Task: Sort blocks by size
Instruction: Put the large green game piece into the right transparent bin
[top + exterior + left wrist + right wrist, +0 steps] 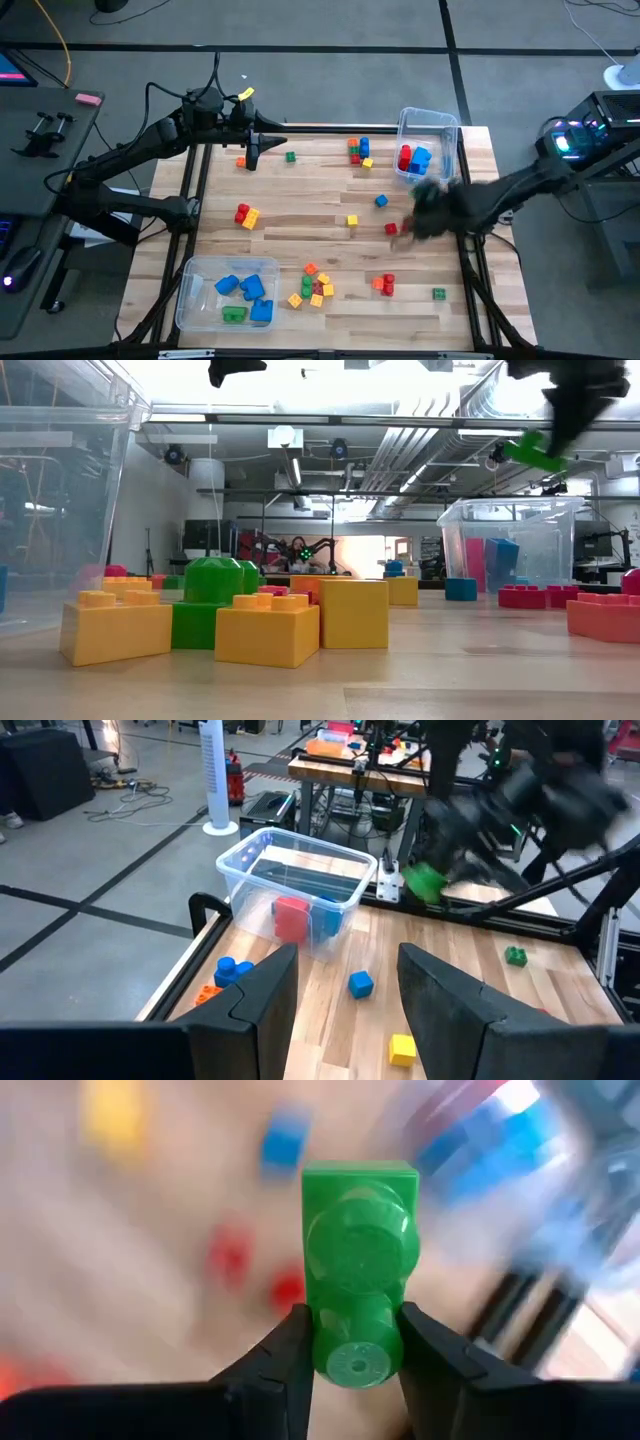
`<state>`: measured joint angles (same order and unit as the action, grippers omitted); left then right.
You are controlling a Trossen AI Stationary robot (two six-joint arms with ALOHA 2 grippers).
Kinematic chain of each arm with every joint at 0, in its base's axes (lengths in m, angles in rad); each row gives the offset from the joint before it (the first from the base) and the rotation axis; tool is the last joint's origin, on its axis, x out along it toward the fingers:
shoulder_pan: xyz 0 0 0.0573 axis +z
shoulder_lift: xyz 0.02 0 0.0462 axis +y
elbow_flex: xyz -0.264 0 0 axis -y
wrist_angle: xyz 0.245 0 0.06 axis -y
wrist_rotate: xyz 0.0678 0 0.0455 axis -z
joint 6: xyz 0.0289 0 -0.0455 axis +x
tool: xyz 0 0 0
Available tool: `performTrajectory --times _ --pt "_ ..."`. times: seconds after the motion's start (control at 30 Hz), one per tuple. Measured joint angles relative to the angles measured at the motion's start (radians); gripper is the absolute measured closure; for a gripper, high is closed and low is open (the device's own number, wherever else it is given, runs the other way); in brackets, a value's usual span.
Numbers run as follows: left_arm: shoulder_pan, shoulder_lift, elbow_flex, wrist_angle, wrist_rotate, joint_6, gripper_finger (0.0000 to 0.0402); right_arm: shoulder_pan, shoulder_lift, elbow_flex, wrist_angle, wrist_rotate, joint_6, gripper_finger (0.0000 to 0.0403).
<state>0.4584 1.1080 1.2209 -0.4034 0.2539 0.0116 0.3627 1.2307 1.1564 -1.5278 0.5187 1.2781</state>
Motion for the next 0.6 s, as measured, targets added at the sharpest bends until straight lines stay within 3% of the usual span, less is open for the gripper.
performTrajectory --times 0.13,0.3,0.4,0.6 --pt "0.0 0.0 0.0 0.0 0.0 0.0 0.0241 -0.188 -0.145 0.0 0.005 0.216 0.065 0.0292" --pt "0.0 0.0 0.0 0.0 0.0 0.0 0.0241 -0.397 -0.23 0.0 0.019 0.351 0.064 0.0281" --pt "0.0 0.0 0.0 0.0 0.0 0.0 0.0241 -0.492 -0.241 0.0 0.071 0.346 0.019 0.0257" --pt "0.0 0.0 0.0 0.001 0.0 -0.007 0.0241 -0.603 -0.236 0.0 0.226 0.231 -0.153 0.02"
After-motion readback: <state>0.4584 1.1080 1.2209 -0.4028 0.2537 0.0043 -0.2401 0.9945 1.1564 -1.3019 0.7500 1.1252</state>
